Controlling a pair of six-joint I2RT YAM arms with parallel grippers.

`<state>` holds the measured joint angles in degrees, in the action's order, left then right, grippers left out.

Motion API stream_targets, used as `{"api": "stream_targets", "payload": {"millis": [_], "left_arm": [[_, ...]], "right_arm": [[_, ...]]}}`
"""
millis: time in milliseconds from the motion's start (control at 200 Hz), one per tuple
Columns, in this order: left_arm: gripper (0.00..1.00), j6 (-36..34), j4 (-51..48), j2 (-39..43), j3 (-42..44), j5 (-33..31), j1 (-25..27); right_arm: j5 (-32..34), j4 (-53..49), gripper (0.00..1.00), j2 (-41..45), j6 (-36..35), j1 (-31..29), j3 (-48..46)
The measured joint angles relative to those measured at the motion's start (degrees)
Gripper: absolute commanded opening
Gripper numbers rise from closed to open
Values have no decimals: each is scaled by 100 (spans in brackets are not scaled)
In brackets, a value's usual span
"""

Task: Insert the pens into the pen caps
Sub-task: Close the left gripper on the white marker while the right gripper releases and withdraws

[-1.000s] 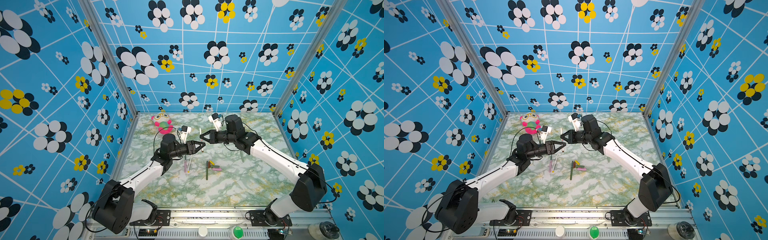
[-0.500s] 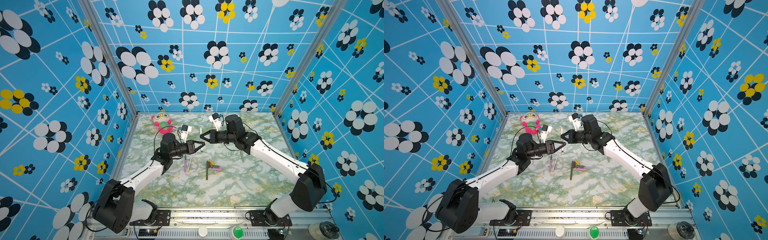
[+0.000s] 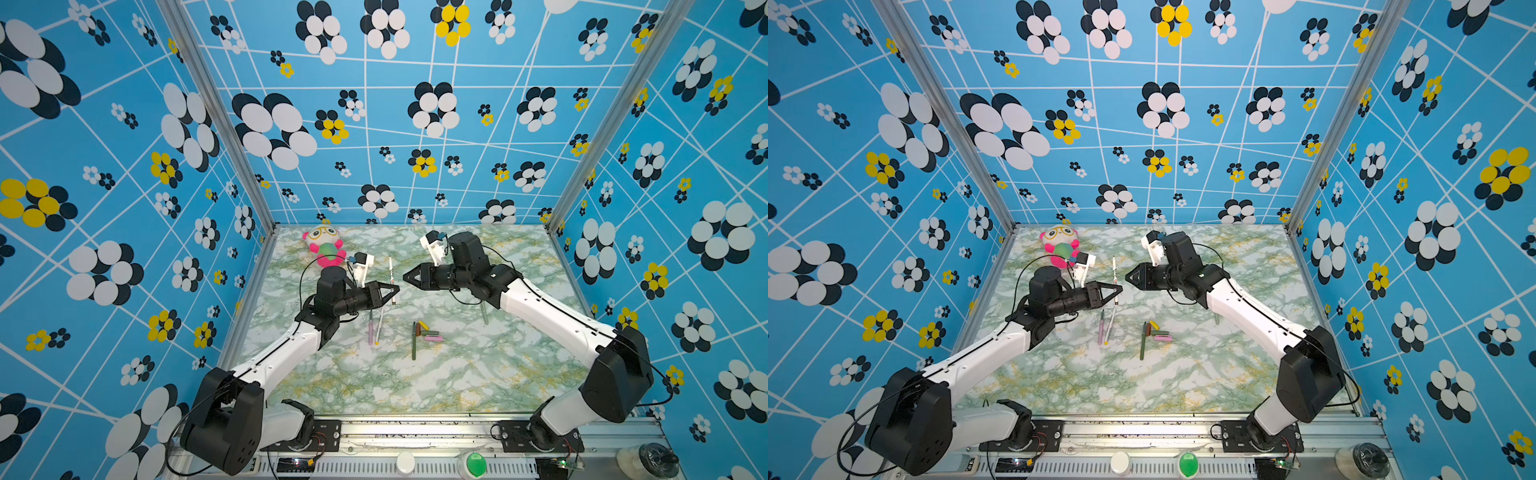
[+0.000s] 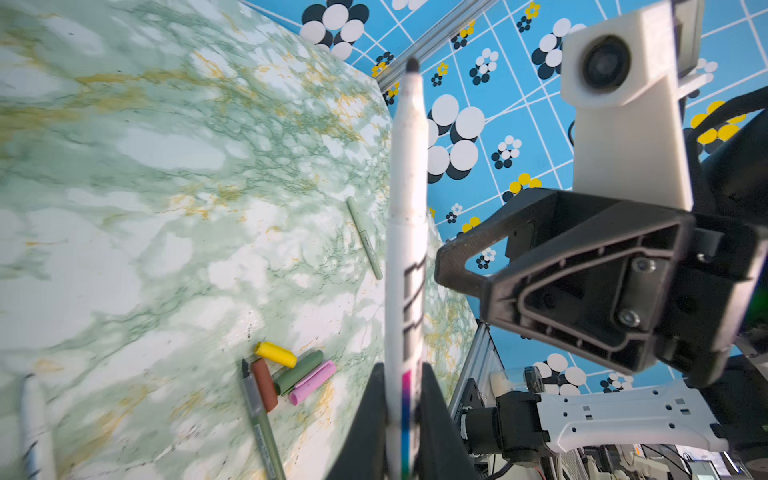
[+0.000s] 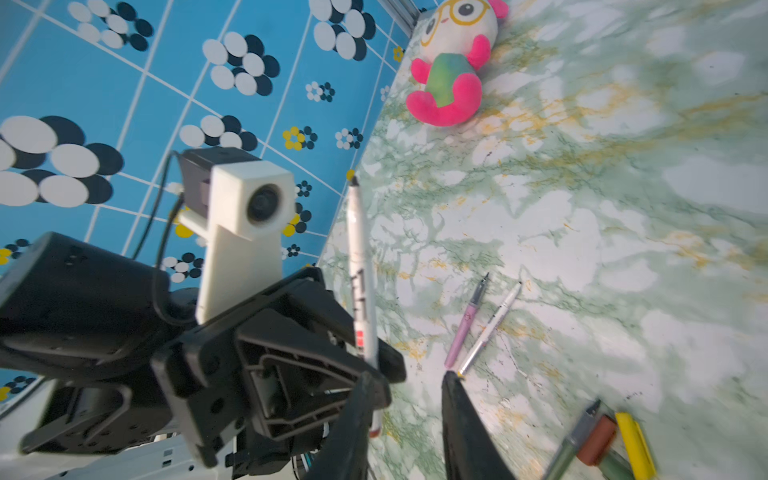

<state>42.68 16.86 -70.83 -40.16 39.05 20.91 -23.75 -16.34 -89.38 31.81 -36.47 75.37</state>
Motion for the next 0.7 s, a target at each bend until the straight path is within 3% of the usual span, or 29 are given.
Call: {"api": "stream_targets", "payload": {"millis": [160, 350, 700], "left_arm": [[0, -479, -1034, 579, 7, -645, -83], [0, -682, -1480, 1003, 299, -920, -92], [0, -697, -1790, 1322, 750, -1005, -92]], "right_arm": [[505, -669, 24, 74, -114, -24, -136], [973, -1357, 16, -55, -201, -299, -452], [1158, -1438, 32, -815, -105, -785, -879]]}}
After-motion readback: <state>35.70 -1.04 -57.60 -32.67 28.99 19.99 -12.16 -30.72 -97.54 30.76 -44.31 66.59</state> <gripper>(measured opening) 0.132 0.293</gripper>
